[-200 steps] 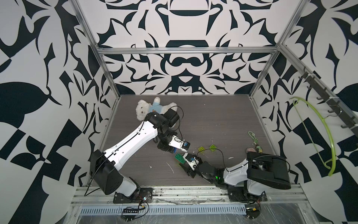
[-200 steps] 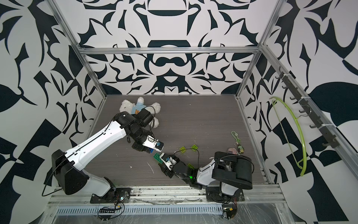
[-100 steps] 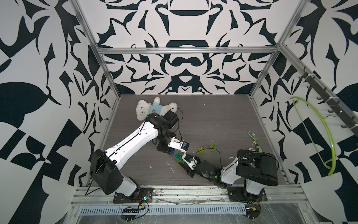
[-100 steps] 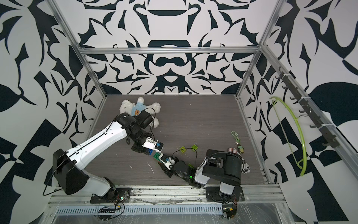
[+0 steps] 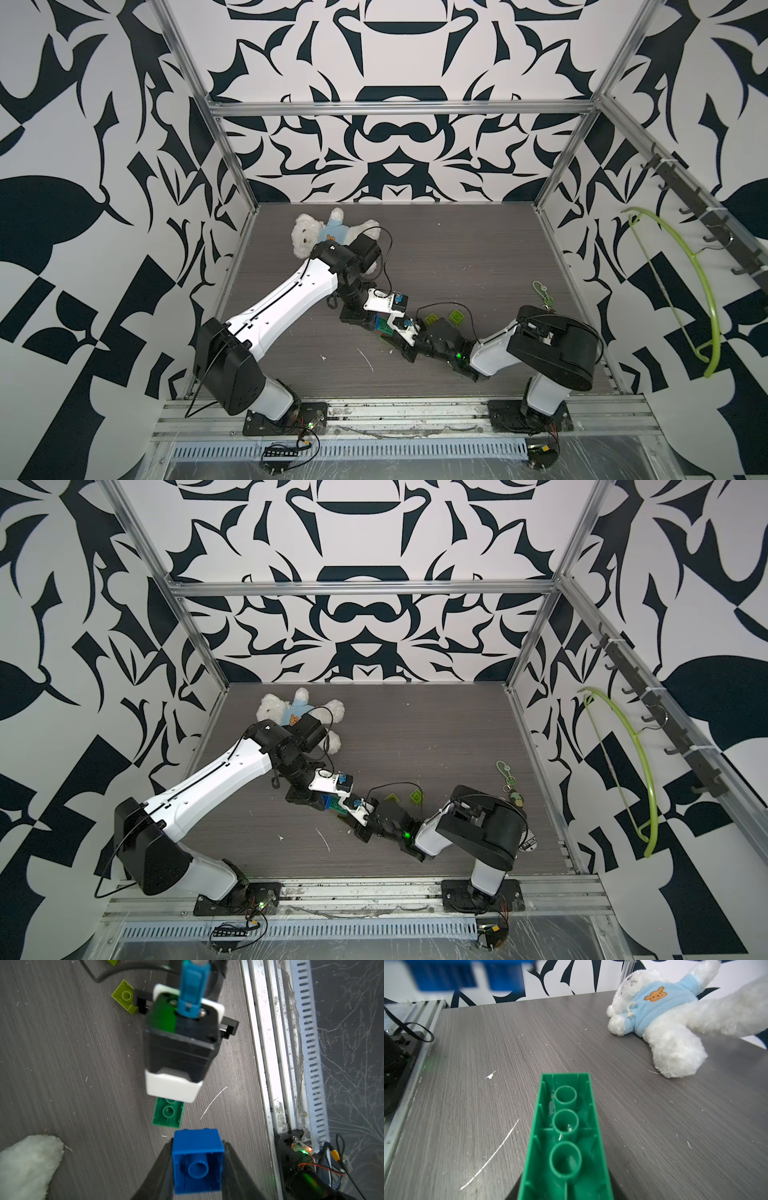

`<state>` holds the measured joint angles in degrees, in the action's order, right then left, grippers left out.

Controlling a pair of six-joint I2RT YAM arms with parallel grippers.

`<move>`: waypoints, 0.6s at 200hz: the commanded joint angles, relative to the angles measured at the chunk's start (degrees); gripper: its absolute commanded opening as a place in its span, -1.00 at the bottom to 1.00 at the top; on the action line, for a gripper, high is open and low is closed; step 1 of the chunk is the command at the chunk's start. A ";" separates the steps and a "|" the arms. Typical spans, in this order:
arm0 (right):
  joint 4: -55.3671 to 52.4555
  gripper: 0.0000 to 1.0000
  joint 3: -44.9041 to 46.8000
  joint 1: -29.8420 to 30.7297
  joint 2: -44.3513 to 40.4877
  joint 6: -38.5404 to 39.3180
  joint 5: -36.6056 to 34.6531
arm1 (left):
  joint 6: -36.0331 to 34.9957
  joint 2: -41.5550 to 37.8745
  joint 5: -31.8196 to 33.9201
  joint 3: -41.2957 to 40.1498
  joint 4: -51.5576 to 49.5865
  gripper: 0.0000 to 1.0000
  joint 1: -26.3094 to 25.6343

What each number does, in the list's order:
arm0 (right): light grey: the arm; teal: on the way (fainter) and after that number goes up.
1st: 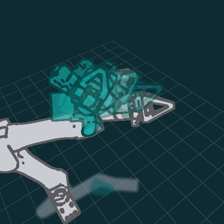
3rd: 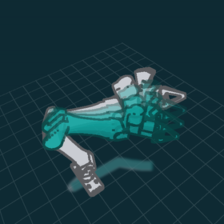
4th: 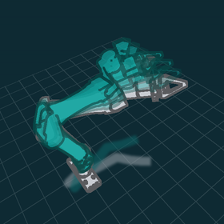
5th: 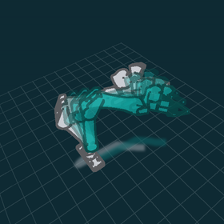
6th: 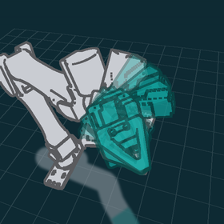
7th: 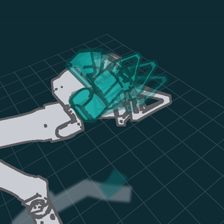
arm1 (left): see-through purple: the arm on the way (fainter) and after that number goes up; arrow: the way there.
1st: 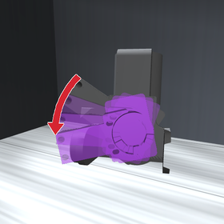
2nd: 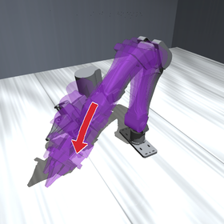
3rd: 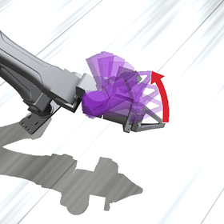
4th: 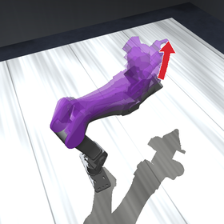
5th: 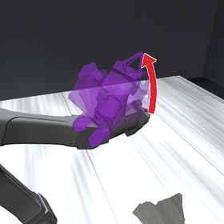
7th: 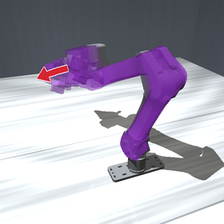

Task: Assemble a carrot with lego
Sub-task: Adjust the lego brick at the center of the board.

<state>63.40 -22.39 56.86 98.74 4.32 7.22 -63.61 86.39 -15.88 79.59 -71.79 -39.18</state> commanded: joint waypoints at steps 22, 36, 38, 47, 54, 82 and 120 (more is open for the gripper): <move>-1.02 -0.19 -2.38 -2.90 0.65 -0.97 9.98 | 1.48 1.79 0.05 1.88 -1.16 -1.00 0.71; -0.91 -0.14 -2.68 -3.07 1.36 -0.89 10.45 | 1.47 1.75 0.32 1.89 -1.06 -1.00 0.76; -0.91 -0.13 -2.66 -3.07 1.43 -0.89 10.40 | 1.48 1.74 0.39 1.93 -1.11 -1.00 0.72; -0.43 -0.10 -2.58 -3.10 1.87 -0.84 10.44 | 1.47 1.58 0.58 1.79 -1.08 -1.00 0.77; 0.21 -0.07 -2.49 -3.26 2.10 -0.95 10.16 | 1.40 1.50 0.75 1.63 -0.91 -1.00 0.77; 2.25 0.05 -1.88 -3.99 2.95 -1.67 10.52 | 1.54 1.50 0.34 1.42 -0.61 -1.00 0.76; 5.12 0.17 0.07 -4.29 2.34 -2.10 9.40 | 1.73 1.77 -0.03 1.43 -0.63 -1.00 0.76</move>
<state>63.07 -23.59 52.95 102.32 2.98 16.56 -62.35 87.83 -14.81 80.14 -71.75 -38.63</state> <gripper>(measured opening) 0.578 0.359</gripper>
